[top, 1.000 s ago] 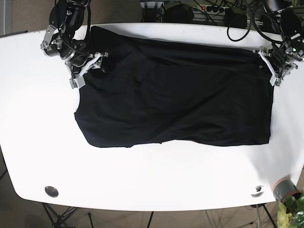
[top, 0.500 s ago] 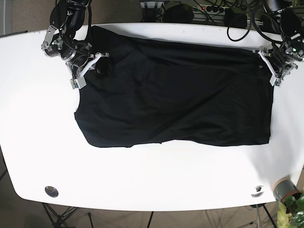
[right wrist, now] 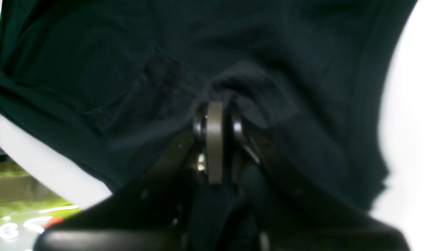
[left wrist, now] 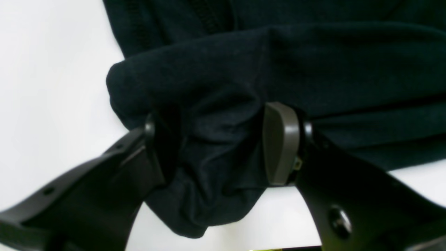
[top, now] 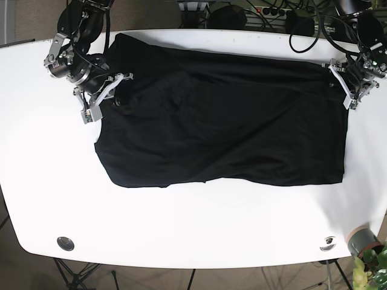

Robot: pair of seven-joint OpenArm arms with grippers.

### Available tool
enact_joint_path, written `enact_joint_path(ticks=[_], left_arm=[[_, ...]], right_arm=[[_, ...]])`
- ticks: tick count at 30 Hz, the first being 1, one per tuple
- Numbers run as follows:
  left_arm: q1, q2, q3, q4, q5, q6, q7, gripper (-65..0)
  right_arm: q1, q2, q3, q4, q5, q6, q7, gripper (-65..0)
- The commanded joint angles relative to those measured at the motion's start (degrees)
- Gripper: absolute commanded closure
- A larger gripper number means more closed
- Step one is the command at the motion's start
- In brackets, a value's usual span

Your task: Fold the T-shirt properly

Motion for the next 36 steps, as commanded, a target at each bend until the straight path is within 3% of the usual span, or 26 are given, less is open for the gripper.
enact_joint_path(ticks=[1, 12, 15, 21, 24, 36], left_arm=[[-0.2, -1.1, -0.2, 0.4, 0.5, 0.1, -0.1, -33.8], [0.3, -1.2, -0.2, 0.4, 0.5, 0.1, -0.1, -33.8], [0.6, -1.3, -0.3, 0.4, 0.5, 0.1, -0.1, -33.8], [0.7, -1.7, -0.3, 0.5, 0.4, 0.1, -0.1, -33.8], [0.7, -1.7, -0.3, 0.5, 0.4, 0.1, -0.1, -33.8], [2.4, -1.4, -2.2, 7.7, 0.0, 0.1, 0.2, -33.8]], right_arm=[[1.2, 0.7, 0.1, 1.9, 1.2, -0.08, 1.0, -2.2], [5.7, 4.8, 0.3, -1.8, 0.9, -0.17, 0.9, -3.2], [5.5, 5.3, 0.3, -2.3, 0.9, -0.17, 0.9, -12.2], [2.0, 4.5, 2.8, 2.3, 1.3, 0.18, 0.3, -41.7], [-0.5, 2.9, 2.7, 4.9, 1.3, 0.27, -0.4, -47.9], [-12.9, 2.4, 2.6, 7.6, 1.4, 0.44, -0.6, -41.2]])
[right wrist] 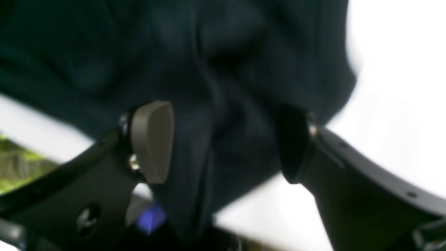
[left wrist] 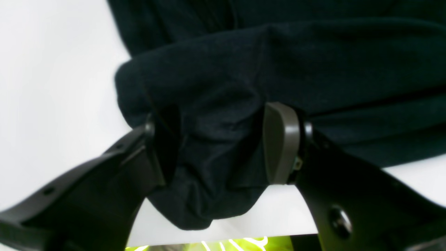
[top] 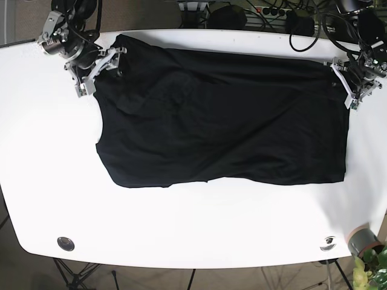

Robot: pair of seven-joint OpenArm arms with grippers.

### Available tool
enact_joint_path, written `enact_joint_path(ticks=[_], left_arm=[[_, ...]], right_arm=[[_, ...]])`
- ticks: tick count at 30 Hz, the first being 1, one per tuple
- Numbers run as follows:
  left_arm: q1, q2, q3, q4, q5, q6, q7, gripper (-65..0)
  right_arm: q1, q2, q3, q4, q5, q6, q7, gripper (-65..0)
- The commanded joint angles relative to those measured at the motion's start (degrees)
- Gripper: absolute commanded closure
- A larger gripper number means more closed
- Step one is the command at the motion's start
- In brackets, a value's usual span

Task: Fold the T-shirt properly
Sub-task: 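Pull the shirt edge taut with both grippers and release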

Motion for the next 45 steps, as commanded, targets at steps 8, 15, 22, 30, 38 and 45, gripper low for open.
enact_joint_path(ticks=[8, 15, 22, 30, 38, 45], left_arm=[[2.4, -1.0, -2.5, 8.6, -0.1, 0.1, -0.5, -33.8], [3.3, -1.0, -6.9, 7.6, 0.0, 0.1, -0.7, -33.8], [3.0, -1.1, -10.6, 3.1, 0.0, 0.1, -0.8, -34.2], [3.0, -1.0, -11.4, 0.5, -0.1, 0.1, -0.8, -34.4], [3.6, 1.8, -11.3, 0.2, 0.0, 0.1, -8.4, -34.6], [4.1, 1.9, -8.4, -5.7, -0.1, 0.1, -9.1, -33.5]], right_arm=[[-7.4, 0.7, 0.2, 2.1, 10.2, 0.03, 1.0, -41.5], [-9.4, 1.4, 0.2, 2.0, 10.6, 0.11, 1.0, -41.5], [-10.9, 2.1, 0.1, 1.9, 10.6, 0.11, 1.0, -40.9], [-11.1, 2.6, -3.1, -1.0, 10.6, 0.11, 1.0, -40.9], [-10.6, 2.9, -6.5, -1.4, 10.6, -0.33, 1.3, -38.7], [-9.8, 3.3, -6.5, -1.4, 10.6, -0.33, 1.3, -20.8]])
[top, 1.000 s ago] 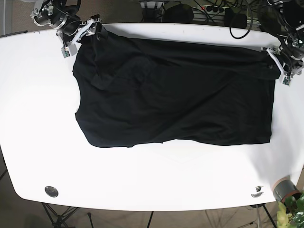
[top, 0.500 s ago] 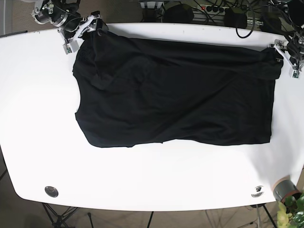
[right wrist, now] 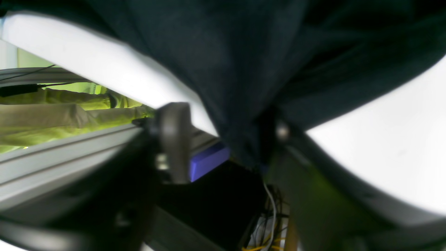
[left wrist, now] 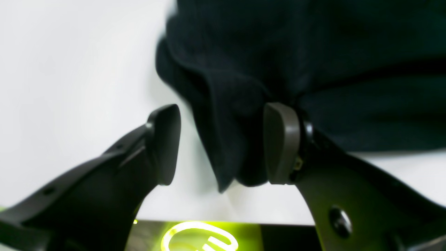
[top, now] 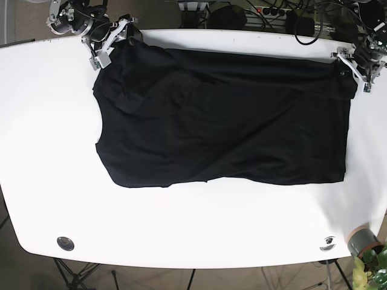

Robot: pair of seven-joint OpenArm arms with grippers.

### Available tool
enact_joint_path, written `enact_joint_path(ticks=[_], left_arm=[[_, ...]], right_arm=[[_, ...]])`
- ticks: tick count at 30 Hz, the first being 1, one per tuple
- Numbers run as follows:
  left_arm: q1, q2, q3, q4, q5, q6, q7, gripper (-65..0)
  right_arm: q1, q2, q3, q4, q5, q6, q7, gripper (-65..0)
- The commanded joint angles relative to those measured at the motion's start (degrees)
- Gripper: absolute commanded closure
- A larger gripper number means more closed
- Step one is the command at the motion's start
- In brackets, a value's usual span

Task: Fold the T-shirt properly
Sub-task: 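Pull the shirt edge taut with both grippers and release, then move both grippers down the shirt sides and grasp the side edges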

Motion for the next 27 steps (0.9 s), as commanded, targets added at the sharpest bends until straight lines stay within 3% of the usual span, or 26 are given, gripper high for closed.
enact_joint_path(ticks=[1, 3, 5, 8, 14, 19, 21, 25, 27], left_arm=[[-0.1, -1.4, 0.6, -0.9, -0.7, 0.0, -0.7, -31.9], [0.1, -1.4, 0.6, -0.8, -0.9, 0.0, -0.7, -26.0], [0.4, -1.4, 0.6, -0.2, -0.9, 0.0, -0.7, -19.4], [0.4, -1.5, 0.5, 0.3, -0.6, 0.0, -0.4, -14.4], [1.5, -2.2, -2.7, 0.6, -0.6, 0.0, -0.3, -14.4], [1.5, -2.7, -4.2, 0.6, -0.6, 0.0, 1.8, -14.6], [1.4, -3.1, -4.6, 0.6, -0.7, 0.0, 3.3, -14.6], [1.4, -4.6, -4.5, 2.3, -0.8, 0.0, 4.7, -15.4], [1.4, -4.6, -4.4, 4.2, -0.6, 0.0, 5.0, -19.6]], right_arm=[[0.1, 0.4, 0.1, 0.7, 1.3, 0.16, 0.7, -16.3], [0.2, 1.1, 0.2, 0.8, 1.3, 0.16, 0.7, -7.1], [0.0, 2.1, 0.2, 0.8, 1.3, 0.16, 0.7, -2.2], [-0.2, 3.0, 1.9, 0.8, 1.3, 0.16, 0.8, -2.5], [-1.6, 3.3, 6.9, 0.9, 1.4, 0.59, 0.7, -2.9], [-2.1, 5.6, 7.2, 1.1, 1.7, 0.68, 0.7, -4.4], [-2.1, 5.7, 7.2, 1.2, 1.7, 0.68, 0.7, -8.9], [-2.1, 5.6, 7.3, 1.4, 1.8, 0.68, 0.7, -29.5], [-2.1, 5.6, 7.3, 2.8, 1.8, 0.68, 0.7, -38.8]])
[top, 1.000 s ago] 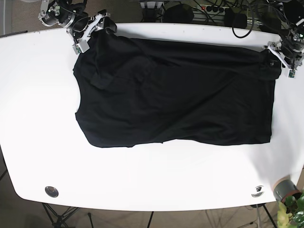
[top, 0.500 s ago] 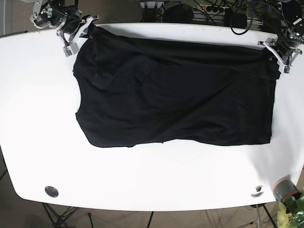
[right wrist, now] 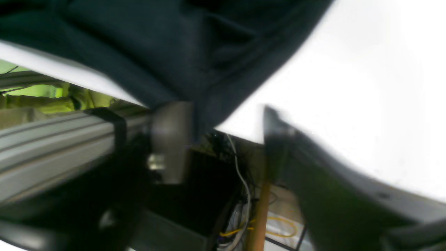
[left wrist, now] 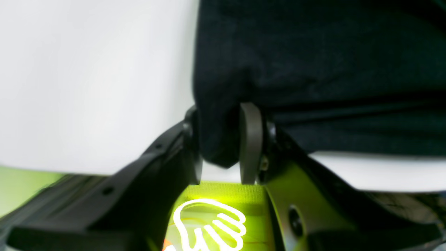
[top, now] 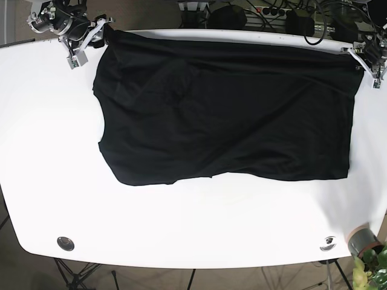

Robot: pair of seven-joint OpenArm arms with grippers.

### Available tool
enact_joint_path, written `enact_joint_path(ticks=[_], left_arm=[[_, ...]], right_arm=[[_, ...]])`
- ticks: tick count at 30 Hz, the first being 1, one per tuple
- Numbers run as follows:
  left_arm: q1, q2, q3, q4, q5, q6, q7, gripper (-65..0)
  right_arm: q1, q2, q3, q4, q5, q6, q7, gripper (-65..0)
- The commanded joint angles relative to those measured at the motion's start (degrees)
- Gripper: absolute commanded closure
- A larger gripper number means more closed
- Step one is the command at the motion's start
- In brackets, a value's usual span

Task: Fold the T-shirt properly
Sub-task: 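Move both grippers down the shirt sides and grasp the side edges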

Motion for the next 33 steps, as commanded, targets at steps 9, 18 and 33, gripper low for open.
enact_joint_path(ticks=[9, 18, 33], left_arm=[[-0.1, -1.4, -0.6, 13.4, -0.2, 0.3, -0.4, -40.3], [-4.6, -1.3, 1.8, 16.8, 0.2, 0.3, -0.4, -40.4], [-16.6, -1.2, 10.4, 13.2, 0.2, 0.3, -0.7, -40.4]], right_arm=[[3.2, 0.8, 4.0, 4.0, 5.9, 0.18, 0.7, -47.4], [13.6, 3.3, 5.1, 0.9, 6.5, -0.44, 0.4, -47.6], [38.0, 1.6, -2.2, -15.5, -11.4, -0.17, 0.8, -47.4]])
